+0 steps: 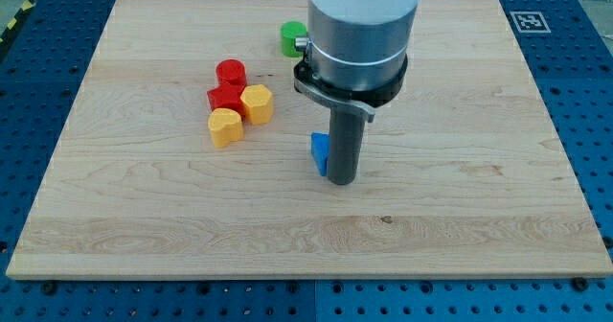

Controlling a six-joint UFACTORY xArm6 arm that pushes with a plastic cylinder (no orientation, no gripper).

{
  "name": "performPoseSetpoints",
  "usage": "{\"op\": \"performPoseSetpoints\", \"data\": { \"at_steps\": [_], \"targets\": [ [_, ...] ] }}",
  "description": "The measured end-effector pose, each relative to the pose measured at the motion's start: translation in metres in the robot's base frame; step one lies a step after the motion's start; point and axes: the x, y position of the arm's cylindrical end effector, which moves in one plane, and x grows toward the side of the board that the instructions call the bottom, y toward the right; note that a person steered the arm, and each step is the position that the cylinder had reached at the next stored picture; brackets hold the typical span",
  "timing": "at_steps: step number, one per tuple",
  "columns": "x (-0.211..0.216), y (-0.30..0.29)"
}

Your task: Slightly touch bottom of the blue triangle

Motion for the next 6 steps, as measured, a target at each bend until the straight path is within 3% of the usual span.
{"op": "performPoseSetpoints", "data": {
  "at_steps": [1,3,4,6],
  "targets": [
    [-0.013,0.0],
    [0.022,-0.047],
    [0.003,-0.049],
    [-0.007,0.028]
  ]
}}
